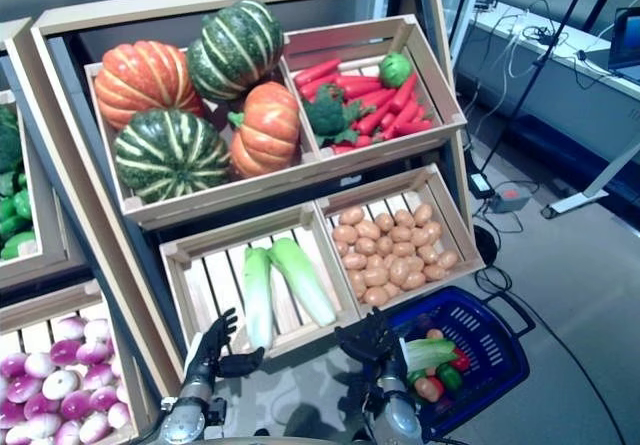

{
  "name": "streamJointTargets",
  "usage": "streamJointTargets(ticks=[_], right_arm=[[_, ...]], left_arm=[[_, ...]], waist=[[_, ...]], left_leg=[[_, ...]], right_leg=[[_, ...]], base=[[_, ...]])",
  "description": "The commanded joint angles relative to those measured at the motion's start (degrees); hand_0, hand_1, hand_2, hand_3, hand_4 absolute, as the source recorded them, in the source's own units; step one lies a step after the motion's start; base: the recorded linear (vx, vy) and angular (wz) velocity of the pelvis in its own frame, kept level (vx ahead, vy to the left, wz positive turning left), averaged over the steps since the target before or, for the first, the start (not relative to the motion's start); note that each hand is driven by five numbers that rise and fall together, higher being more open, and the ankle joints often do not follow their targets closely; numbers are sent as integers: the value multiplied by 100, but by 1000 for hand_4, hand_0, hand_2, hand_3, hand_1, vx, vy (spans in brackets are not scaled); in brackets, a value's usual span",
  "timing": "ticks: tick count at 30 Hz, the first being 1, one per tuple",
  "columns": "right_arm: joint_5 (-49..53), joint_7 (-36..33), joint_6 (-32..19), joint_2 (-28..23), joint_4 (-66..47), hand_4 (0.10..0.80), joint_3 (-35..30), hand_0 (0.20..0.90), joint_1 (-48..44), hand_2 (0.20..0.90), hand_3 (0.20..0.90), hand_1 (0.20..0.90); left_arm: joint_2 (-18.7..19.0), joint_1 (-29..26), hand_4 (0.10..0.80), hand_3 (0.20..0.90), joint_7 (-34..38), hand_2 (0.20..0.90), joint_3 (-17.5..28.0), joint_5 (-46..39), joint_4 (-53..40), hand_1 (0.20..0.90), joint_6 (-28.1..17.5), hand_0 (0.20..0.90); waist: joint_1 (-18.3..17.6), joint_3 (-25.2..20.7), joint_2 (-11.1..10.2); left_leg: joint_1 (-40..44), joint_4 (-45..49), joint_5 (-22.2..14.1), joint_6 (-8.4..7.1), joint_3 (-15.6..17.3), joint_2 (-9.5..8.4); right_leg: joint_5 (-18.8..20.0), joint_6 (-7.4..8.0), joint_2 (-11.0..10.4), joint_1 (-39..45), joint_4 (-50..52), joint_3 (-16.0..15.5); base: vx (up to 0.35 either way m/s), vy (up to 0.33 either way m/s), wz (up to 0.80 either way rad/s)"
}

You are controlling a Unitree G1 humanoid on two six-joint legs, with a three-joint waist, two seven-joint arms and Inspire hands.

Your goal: Put vegetables into the basket

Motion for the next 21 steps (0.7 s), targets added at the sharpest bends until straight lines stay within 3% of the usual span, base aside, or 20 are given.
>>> streamJointTargets(ticks=[1, 12, 21], right_arm=[[-378, -311, -457, 140, -524, 800, 128, 900, -604, 900, 900, 900], [-404, -31, -366, 79, -493, 800, 138, 900, -584, 900, 900, 900], [-350, -266, -456, 51, -604, 800, 42, 900, -539, 900, 900, 900]], left_arm=[[191, -746, 800, 900, 319, 900, -150, 137, -241, 900, -383, 900], [181, -751, 800, 900, 423, 900, -65, 253, -115, 900, -471, 900], [349, -826, 800, 900, 1666, 900, 164, 919, -409, 900, -400, 900]], waist=[[26, 67, -167], [46, 35, -205], [47, 52, -233]], left_leg=[[216, 118, -605, 14, 122, -189], [226, 106, -617, 7, 101, -193], [227, 119, -613, 4, 91, -201]], right_leg=[[-106, 64, -147, 168, 128, 24], [-109, 70, -144, 181, 115, 12], [-94, 58, -128, 188, 111, 48]], base=[[0, 0, 0], [0, 0, 0], [0, 0, 0]])
